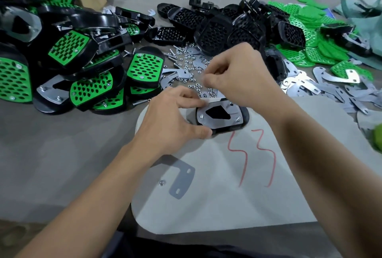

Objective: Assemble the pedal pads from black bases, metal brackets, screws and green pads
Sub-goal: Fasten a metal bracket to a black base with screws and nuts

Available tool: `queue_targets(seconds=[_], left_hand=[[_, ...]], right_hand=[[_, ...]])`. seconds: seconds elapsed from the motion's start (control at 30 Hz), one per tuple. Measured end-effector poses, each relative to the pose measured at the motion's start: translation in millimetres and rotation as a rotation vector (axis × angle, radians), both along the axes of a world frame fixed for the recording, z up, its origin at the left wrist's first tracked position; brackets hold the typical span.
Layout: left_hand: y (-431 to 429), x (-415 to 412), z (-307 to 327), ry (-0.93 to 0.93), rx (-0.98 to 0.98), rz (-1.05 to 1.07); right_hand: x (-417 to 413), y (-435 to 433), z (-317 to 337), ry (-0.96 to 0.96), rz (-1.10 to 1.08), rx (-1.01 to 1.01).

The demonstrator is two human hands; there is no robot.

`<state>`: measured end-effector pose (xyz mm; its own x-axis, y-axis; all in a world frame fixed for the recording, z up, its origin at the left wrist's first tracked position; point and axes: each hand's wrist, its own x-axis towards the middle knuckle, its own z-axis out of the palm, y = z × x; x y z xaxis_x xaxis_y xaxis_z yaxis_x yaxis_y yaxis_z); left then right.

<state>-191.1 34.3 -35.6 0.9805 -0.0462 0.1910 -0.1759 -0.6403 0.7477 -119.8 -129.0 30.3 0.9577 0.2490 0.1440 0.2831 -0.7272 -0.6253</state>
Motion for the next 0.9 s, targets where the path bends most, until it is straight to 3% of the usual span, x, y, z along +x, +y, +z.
queue_targets(seconds=[0.2, 0.53, 0.9], left_hand=[[0.1, 1.8, -2.6, 0.037, -0.061, 0.013], [-0.1, 2.6, -2.7, 0.049, -0.085, 0.004], [0.2, 2.4, 0.8, 0.081, -0.099, -0.001]], right_hand=[[-39.3, -8.7, -6.4, 0.109, 0.16, -0.083], [-44.9, 1.6, -21.1, 0.051, 0.069, -0.095], [-59.7, 3.9, -7.4, -0.083, 0.233, -0.371]])
